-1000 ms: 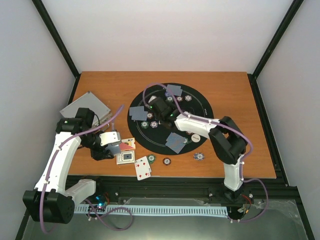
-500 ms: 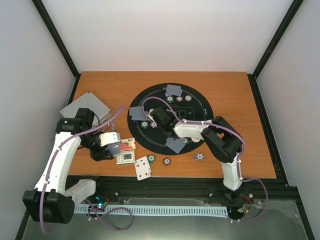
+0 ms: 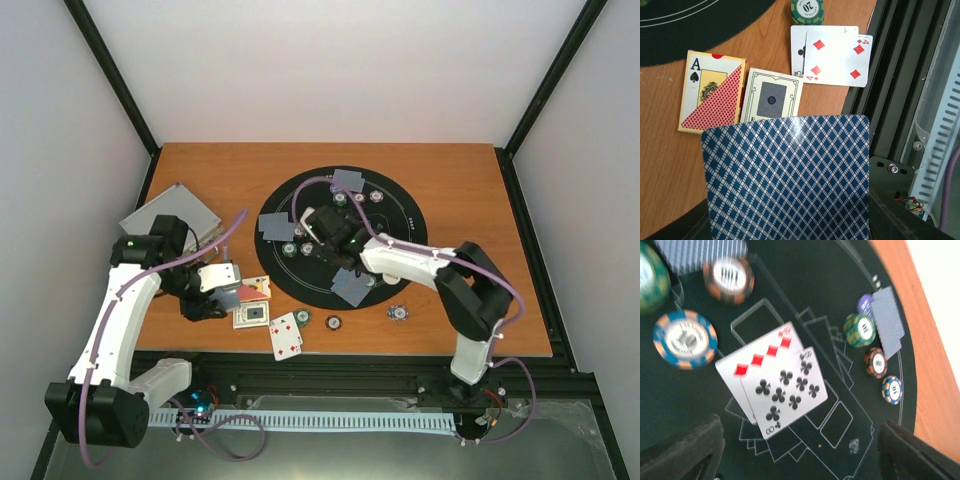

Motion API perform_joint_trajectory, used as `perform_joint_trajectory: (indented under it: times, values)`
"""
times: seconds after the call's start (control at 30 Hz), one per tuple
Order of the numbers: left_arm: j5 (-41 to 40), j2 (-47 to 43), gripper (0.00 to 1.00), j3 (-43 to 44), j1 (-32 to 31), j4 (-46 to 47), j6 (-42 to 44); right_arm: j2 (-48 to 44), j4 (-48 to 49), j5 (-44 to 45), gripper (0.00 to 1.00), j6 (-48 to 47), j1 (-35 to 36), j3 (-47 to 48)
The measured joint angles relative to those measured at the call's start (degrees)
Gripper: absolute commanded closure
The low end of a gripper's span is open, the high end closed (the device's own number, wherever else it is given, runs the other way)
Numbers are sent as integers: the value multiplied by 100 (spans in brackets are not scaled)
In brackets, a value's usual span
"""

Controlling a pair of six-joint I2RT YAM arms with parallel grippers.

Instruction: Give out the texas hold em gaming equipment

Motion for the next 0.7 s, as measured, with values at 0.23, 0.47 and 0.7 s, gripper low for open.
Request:
perform_joint_trajectory:
  times: [0.23, 0.47, 0.7]
  values:
    - [4, -7, 99, 59, 0, -17, 2, -1252, -286, -1237, 0, 2319, -260, 479]
    - [26, -9, 99, 101, 0, -46, 2, -2022, 601, -4118, 0, 4804, -1051, -188]
    - [63, -35, 99, 101, 0, -42, 0, -1971, 1342, -5635, 1, 6516, -232, -1182]
